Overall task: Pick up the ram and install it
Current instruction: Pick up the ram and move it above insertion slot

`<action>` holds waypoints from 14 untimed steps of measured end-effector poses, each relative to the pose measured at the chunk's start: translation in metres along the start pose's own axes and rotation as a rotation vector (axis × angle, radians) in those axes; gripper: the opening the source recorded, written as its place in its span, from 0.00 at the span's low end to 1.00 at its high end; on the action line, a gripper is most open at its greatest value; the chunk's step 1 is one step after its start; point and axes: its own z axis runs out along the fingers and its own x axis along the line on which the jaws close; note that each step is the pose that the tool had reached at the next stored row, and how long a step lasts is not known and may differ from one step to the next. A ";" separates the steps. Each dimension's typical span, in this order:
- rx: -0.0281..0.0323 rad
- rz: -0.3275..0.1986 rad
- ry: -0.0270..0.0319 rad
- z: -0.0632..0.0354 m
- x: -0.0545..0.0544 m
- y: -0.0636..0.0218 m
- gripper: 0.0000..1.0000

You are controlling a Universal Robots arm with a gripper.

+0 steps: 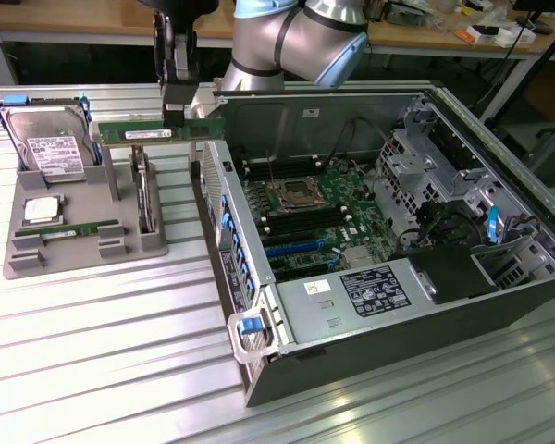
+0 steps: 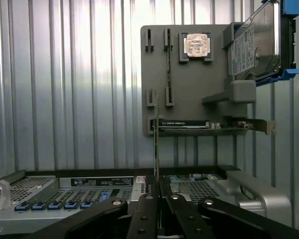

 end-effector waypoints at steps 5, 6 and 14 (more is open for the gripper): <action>0.0000 0.000 0.0000 -0.0009 0.000 -0.0179 0.12; 0.0000 0.000 0.0000 -0.0010 -0.001 -0.0201 0.12; 0.0001 0.000 -0.0001 -0.0015 -0.001 -0.0294 0.12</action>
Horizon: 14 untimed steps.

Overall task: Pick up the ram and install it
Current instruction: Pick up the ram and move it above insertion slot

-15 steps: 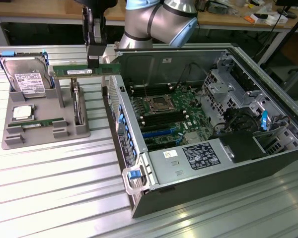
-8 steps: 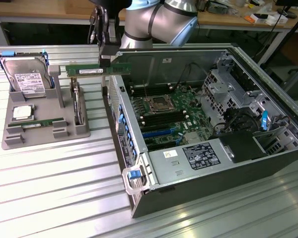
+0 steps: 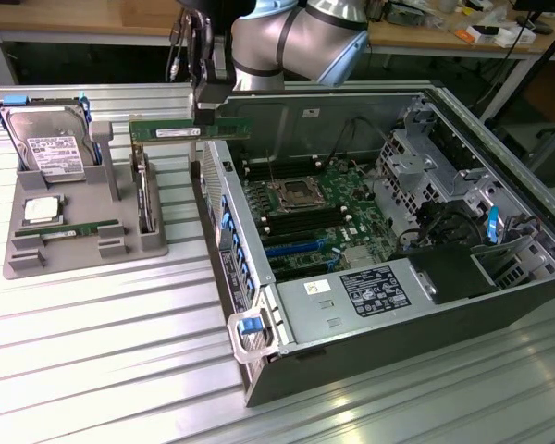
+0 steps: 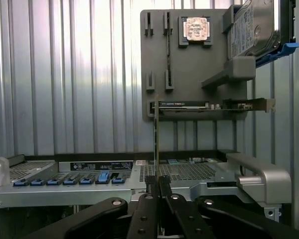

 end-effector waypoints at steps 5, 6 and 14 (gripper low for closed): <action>0.0000 0.000 0.0000 -0.0002 0.000 -0.0026 0.12; -0.0001 0.000 0.0000 -0.0002 0.000 -0.0034 0.12; 0.0000 0.000 0.0000 -0.0006 0.000 -0.0117 0.12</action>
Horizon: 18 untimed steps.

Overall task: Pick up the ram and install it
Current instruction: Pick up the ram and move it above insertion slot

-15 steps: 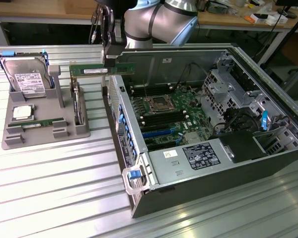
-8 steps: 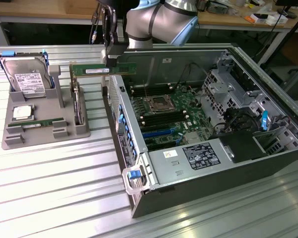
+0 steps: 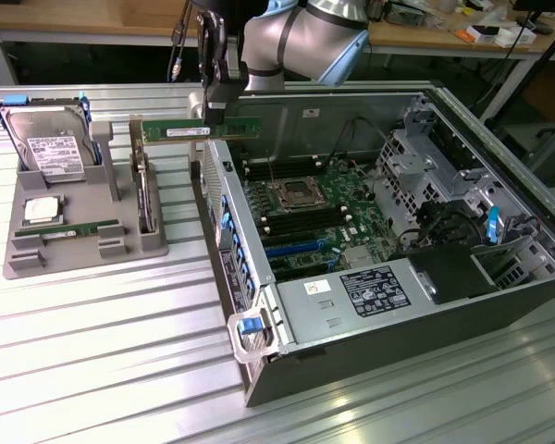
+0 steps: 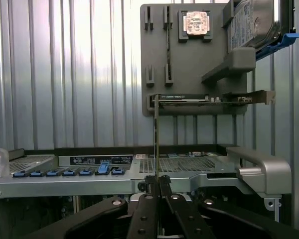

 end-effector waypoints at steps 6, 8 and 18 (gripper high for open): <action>0.0000 0.000 0.0000 -0.0006 0.000 -0.0108 0.12; 0.0000 0.000 0.0001 -0.0009 0.000 -0.0161 0.12; 0.0000 0.000 0.0000 -0.0017 -0.001 -0.0331 0.12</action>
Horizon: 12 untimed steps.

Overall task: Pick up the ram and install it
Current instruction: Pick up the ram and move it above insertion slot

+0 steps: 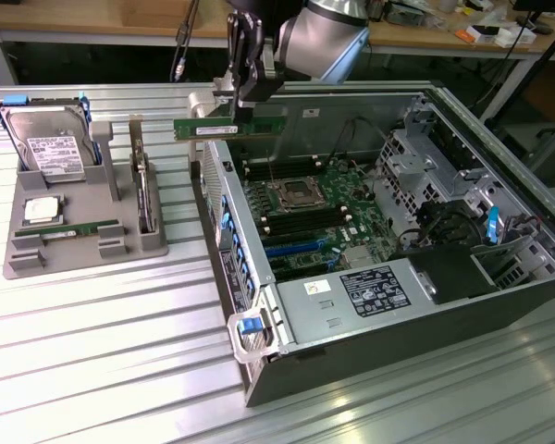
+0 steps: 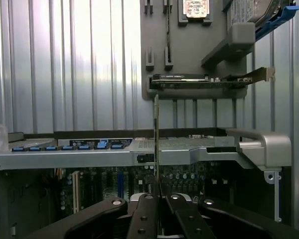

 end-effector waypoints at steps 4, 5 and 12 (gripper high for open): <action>0.0000 0.000 0.0001 -0.0005 0.000 -0.0092 0.12; 0.0000 0.000 0.0000 -0.0006 0.000 -0.0109 0.12; 0.0000 0.000 0.0001 -0.0012 -0.001 -0.0231 0.12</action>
